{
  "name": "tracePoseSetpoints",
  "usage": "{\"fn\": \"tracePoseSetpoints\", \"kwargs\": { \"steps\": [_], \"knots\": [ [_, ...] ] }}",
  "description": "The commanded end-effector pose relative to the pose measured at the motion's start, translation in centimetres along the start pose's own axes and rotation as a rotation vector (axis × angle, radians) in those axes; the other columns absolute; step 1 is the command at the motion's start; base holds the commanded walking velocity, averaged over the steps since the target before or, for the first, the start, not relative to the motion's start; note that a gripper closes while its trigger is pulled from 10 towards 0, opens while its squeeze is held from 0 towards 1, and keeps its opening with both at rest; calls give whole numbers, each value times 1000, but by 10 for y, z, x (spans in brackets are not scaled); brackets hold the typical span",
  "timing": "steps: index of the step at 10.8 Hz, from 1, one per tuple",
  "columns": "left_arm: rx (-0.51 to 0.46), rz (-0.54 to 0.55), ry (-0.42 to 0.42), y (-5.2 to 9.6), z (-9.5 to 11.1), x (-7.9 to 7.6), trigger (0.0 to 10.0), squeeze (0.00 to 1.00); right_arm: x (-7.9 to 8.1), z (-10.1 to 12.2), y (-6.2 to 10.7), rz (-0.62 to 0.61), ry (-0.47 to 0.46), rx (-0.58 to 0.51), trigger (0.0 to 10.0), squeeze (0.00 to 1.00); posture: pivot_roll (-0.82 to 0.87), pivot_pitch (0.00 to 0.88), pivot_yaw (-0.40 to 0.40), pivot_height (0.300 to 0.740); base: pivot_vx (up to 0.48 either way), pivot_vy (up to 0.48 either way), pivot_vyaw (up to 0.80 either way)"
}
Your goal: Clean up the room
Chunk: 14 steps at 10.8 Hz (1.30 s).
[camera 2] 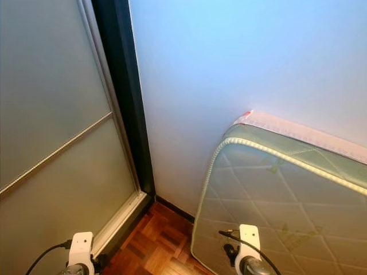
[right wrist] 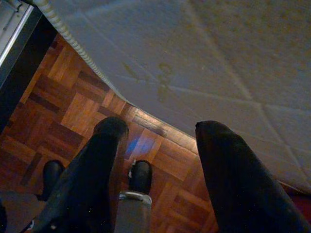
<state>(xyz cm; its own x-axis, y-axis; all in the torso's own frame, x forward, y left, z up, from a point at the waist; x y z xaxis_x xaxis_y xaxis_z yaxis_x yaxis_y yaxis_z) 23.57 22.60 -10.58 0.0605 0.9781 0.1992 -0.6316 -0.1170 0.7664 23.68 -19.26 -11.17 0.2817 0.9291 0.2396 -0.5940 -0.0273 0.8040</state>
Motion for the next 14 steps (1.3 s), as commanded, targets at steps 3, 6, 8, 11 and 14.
{"fn": "tracePoseSetpoints", "kwargs": {
  "steps": [3,6,8,11,14],
  "knots": [
    [31,-4,-1,2,-11,-1,10000,0,-4,3,1,-9,-31,-10,10000,0,201,37,-62,740,0,0,0],
    [65,8,3,6,-30,8,10000,0,-6,6,1,-15,-24,-16,10000,0,199,38,-68,740,0,0,0],
    [80,11,6,9,-38,10,10000,0,-6,5,1,-16,-23,-15,10000,0,201,30,-68,740,0,0,0],
    [84,-2,-1,8,-39,2,10000,0,-6,3,1,-17,-17,-10,10000,0,204,17,-68,740,0,0,0],
    [90,-13,-15,8,-39,-4,10000,0,-6,3,1,-10,-13,-8,10000,0,208,4,-65,740,0,0,0]
  ]
}}
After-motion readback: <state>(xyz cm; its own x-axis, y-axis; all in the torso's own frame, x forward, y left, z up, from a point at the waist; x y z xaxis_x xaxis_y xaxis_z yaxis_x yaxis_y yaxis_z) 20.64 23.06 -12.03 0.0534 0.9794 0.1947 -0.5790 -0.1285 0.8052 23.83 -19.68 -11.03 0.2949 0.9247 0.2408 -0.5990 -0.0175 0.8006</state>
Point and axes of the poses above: a point about 5 cm out from each wrist's last joint towards the gripper, its own y axis pointing back from the gripper into the wrist, its own z axis along the axis of the wrist's last joint, x = y × z, the point moved 5 cm from there along -y, pointing out of the wrist towards the gripper, and after that the axes turned 14 degrees about -y, right-handed, at the moved point
